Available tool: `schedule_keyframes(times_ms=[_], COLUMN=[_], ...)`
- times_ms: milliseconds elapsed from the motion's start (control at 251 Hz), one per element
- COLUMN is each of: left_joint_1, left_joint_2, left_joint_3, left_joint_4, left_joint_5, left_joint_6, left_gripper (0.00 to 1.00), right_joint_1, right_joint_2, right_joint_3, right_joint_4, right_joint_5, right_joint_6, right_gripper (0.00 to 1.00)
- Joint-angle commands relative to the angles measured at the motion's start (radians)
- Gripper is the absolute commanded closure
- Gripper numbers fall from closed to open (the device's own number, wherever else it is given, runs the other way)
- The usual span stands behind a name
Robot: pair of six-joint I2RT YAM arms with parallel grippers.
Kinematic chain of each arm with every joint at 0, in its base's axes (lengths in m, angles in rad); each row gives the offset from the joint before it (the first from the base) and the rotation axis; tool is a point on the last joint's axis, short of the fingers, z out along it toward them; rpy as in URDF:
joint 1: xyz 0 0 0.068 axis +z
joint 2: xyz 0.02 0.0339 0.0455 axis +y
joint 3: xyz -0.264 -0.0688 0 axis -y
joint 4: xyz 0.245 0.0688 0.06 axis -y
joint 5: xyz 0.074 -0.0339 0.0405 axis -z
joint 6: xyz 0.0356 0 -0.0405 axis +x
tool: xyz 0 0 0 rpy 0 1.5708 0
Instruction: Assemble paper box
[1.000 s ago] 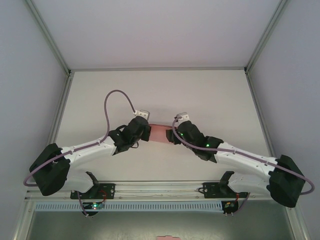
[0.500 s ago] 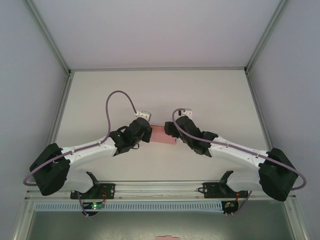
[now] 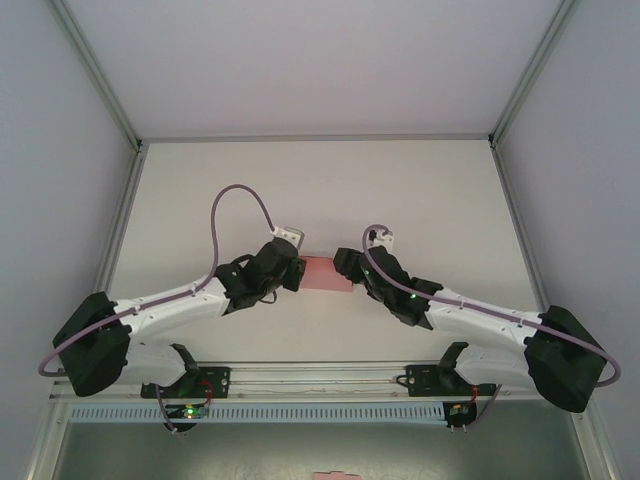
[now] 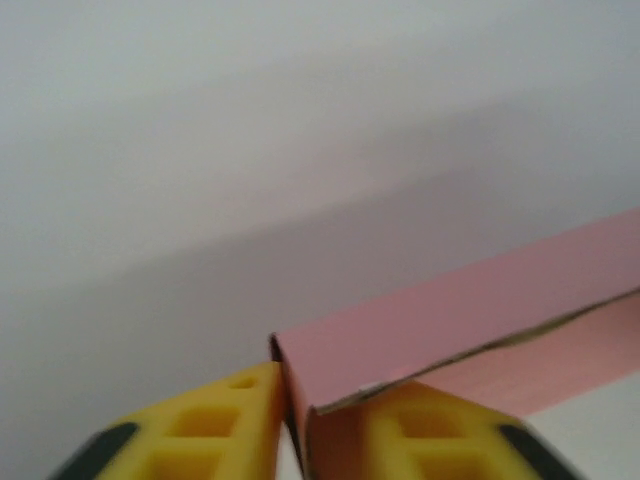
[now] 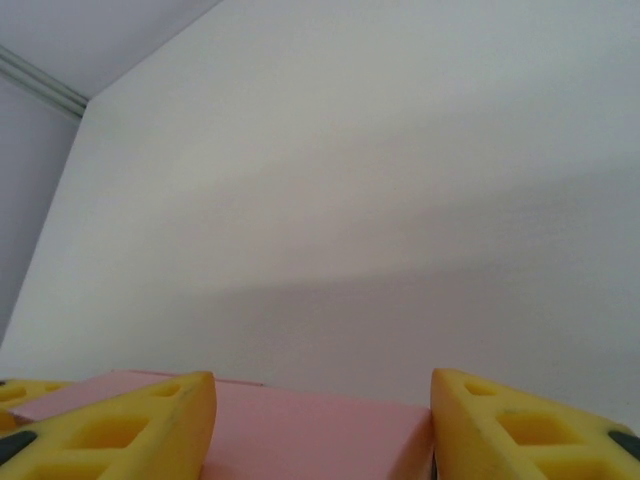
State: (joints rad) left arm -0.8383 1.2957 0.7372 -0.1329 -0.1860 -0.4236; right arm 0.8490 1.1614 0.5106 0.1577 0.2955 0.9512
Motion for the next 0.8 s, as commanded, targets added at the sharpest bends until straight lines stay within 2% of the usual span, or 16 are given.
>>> schedule_keyframes(times_ms=[0, 44, 96, 160, 180, 208, 231, 251, 315, 427, 555, 674, 798], left_joint_1=[-0.008, -0.01, -0.009, -0.009, -0.009, -0.009, -0.009, -0.009, -0.008, 0.003, 0.061, 0.141, 0.171], left_joint_2=[-0.031, -0.043, -0.054, -0.068, -0.074, -0.08, -0.087, -0.095, -0.116, -0.16, -0.219, -0.249, -0.193], left_joint_3=[0.011, 0.023, 0.04, 0.053, 0.057, 0.06, 0.063, 0.065, 0.071, 0.082, 0.05, -0.012, -0.027], left_joint_4=[-0.158, -0.171, -0.192, -0.205, -0.209, -0.211, -0.212, -0.211, -0.21, -0.232, -0.201, -0.071, 0.009], left_joint_5=[0.039, 0.046, 0.053, 0.072, 0.074, 0.079, 0.082, 0.087, 0.105, 0.067, 0.059, 0.145, 0.204], left_joint_6=[0.007, 0.003, -0.007, -0.014, -0.02, -0.031, -0.045, -0.061, -0.102, -0.238, -0.426, -0.528, -0.571], left_gripper=[0.67, 0.65, 0.46, 0.45, 0.41, 0.29, 0.06, 0.0, 0.0, 0.0, 0.0, 0.0, 0.0], right_joint_1=[0.011, 0.01, 0.011, 0.016, 0.018, 0.023, 0.024, 0.026, 0.029, 0.037, 0.045, 0.047, 0.05], right_joint_2=[0.037, 0.043, 0.054, 0.066, 0.069, 0.074, 0.077, 0.079, 0.086, 0.085, 0.072, 0.066, 0.065], right_joint_3=[-0.081, -0.082, -0.084, -0.09, -0.093, -0.095, -0.098, -0.102, -0.11, -0.113, -0.114, -0.118, -0.115], right_joint_4=[-0.215, -0.22, -0.224, -0.213, -0.218, -0.219, -0.219, -0.22, -0.219, -0.224, -0.239, -0.246, -0.245], right_joint_5=[0.001, 0.007, 0.007, -0.004, -0.004, -0.005, -0.004, -0.003, -0.007, -0.012, -0.002, 0.001, 0.005], right_joint_6=[0.033, 0.037, 0.049, 0.058, 0.062, 0.064, 0.068, 0.07, 0.077, 0.079, 0.075, 0.067, 0.058], right_gripper=[0.46, 0.46, 0.48, 0.49, 0.49, 0.49, 0.49, 0.49, 0.49, 0.5, 0.51, 0.51, 0.51])
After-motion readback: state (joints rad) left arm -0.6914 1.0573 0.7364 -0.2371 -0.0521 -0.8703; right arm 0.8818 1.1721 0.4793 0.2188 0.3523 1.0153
